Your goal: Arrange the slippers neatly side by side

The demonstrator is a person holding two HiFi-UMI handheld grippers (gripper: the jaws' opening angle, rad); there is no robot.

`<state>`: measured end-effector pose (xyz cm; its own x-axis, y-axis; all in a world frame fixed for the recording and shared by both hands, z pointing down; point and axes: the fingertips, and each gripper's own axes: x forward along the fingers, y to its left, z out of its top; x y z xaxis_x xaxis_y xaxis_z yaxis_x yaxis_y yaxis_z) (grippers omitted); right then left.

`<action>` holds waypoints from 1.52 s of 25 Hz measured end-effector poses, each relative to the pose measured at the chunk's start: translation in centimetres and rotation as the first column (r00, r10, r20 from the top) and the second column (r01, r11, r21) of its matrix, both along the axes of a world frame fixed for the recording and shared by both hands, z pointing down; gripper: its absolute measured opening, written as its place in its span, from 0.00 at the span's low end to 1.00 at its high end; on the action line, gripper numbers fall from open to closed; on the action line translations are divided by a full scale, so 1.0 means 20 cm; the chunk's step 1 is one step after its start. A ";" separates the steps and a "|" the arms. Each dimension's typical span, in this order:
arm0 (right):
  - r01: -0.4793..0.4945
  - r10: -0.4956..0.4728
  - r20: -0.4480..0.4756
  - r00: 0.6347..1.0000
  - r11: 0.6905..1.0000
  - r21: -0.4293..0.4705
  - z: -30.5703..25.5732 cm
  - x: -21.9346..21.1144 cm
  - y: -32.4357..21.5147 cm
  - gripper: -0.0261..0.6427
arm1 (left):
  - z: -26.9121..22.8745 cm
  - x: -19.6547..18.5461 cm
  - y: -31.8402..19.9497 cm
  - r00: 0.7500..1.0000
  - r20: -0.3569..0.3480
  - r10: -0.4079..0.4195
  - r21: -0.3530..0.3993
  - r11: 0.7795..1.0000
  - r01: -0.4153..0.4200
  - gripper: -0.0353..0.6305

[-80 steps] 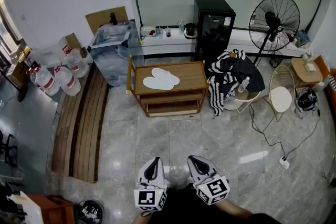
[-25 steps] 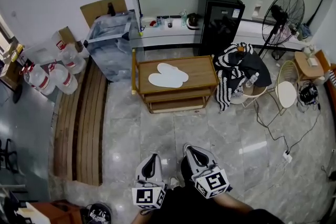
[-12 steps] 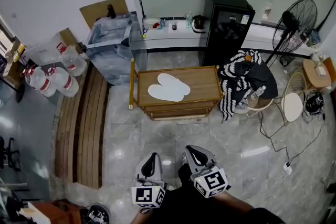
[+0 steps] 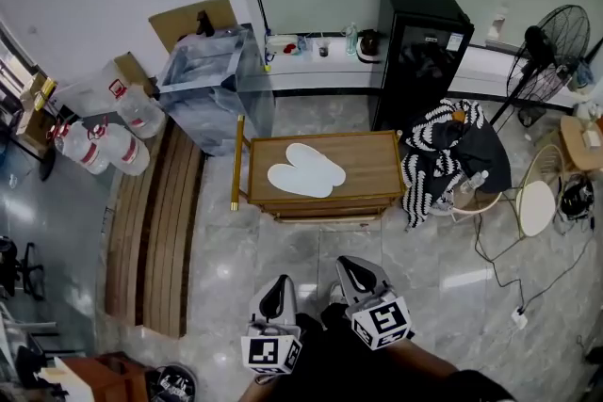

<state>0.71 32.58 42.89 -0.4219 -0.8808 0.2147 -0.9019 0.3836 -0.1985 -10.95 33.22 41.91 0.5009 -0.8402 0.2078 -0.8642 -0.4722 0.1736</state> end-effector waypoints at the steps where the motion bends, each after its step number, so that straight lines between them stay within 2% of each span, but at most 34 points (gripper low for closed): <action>1: 0.000 0.000 0.000 1.000 1.000 -0.003 0.00 0.02 -0.02 0.06 | 0.00 0.01 -0.02 1.000 0.005 0.002 -0.002 1.000 -0.002 0.08; 9: 0.004 -0.004 0.002 1.000 1.000 -0.021 0.06 0.07 -0.14 0.06 | 0.03 0.05 -0.15 1.000 0.010 -0.015 -0.013 1.000 0.016 0.08; 16: -0.013 0.013 -0.030 0.999 1.000 -0.018 0.07 0.10 -0.35 0.06 | 0.06 0.09 -0.38 1.000 -0.011 0.012 -0.008 1.000 -0.012 0.08; 28: -0.062 0.061 -0.059 0.996 0.998 -0.025 0.08 0.03 -0.86 0.06 | 0.07 0.06 -0.95 0.995 -0.026 0.095 0.005 0.995 -0.095 0.08; 38: -0.116 0.110 -0.094 0.989 0.992 -0.058 0.10 -0.11 -1.27 0.06 | 0.08 -0.08 -1.40 0.985 -0.024 0.169 0.008 0.986 -0.169 0.08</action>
